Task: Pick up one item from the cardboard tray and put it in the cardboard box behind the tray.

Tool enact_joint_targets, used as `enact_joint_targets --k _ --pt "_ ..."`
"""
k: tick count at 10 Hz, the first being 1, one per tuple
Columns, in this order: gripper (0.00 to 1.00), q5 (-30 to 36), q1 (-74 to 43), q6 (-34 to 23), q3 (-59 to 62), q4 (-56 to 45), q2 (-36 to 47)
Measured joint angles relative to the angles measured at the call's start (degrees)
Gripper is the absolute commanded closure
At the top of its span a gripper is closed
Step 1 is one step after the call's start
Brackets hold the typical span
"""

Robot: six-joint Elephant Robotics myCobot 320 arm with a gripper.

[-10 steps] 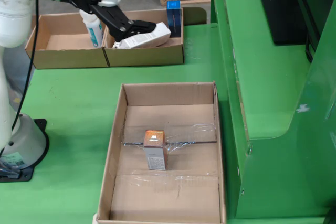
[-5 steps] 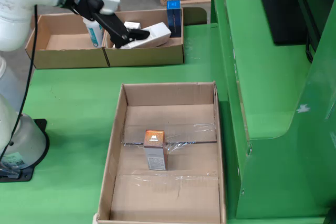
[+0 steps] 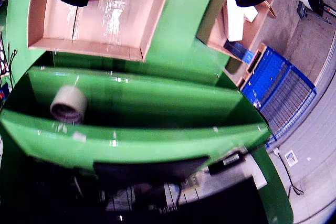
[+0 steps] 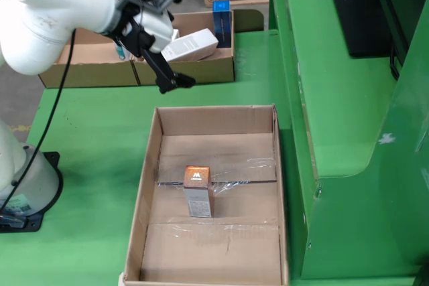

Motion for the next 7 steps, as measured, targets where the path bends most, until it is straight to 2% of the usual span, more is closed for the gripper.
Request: enact_joint_targets --k 3,7 --pt "0.0 0.0 0.0 0.09 -6.6 -0.09 0.0" --pt "0.0 0.0 0.0 0.09 -6.6 -0.09 0.0"
